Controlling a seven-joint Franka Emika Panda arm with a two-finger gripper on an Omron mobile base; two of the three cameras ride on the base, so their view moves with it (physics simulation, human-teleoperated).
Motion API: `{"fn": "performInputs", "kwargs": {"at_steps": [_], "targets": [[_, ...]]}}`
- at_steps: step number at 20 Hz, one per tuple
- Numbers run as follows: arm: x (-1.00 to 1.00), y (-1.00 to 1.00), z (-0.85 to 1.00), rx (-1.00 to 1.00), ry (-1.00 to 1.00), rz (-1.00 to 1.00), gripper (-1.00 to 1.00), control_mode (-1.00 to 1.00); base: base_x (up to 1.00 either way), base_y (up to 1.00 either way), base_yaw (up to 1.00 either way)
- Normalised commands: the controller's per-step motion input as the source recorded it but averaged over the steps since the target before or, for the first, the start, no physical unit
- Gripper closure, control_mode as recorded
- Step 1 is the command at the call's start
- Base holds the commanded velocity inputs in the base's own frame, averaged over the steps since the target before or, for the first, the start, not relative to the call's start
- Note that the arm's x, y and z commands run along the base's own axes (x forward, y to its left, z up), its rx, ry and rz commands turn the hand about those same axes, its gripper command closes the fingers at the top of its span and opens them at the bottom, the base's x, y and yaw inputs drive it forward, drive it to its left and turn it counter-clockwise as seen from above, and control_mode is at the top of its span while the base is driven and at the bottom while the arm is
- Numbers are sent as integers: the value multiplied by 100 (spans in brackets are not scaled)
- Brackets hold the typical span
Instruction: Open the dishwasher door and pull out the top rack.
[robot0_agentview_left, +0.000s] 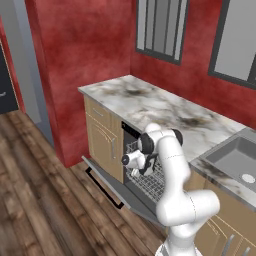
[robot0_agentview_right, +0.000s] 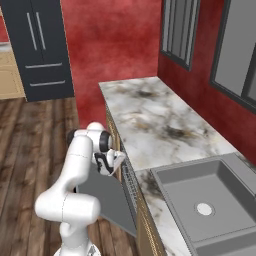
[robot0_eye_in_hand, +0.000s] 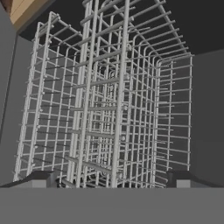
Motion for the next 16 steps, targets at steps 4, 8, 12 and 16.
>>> {"fn": "performInputs", "kwargs": {"at_steps": [4, 8, 12, 16], "targets": [[25, -7, -20, 0, 0, 0, -100, -100, 0, 0, 0], [22, -9, -16, 0, 0, 0, -100, -100, 0, 0, 0], [18, -9, -8, 0, 0, 0, -100, -100, 0, 0, 0], [24, -11, -11, 0, 0, 0, -100, -100, 0, 0, 0]]}}
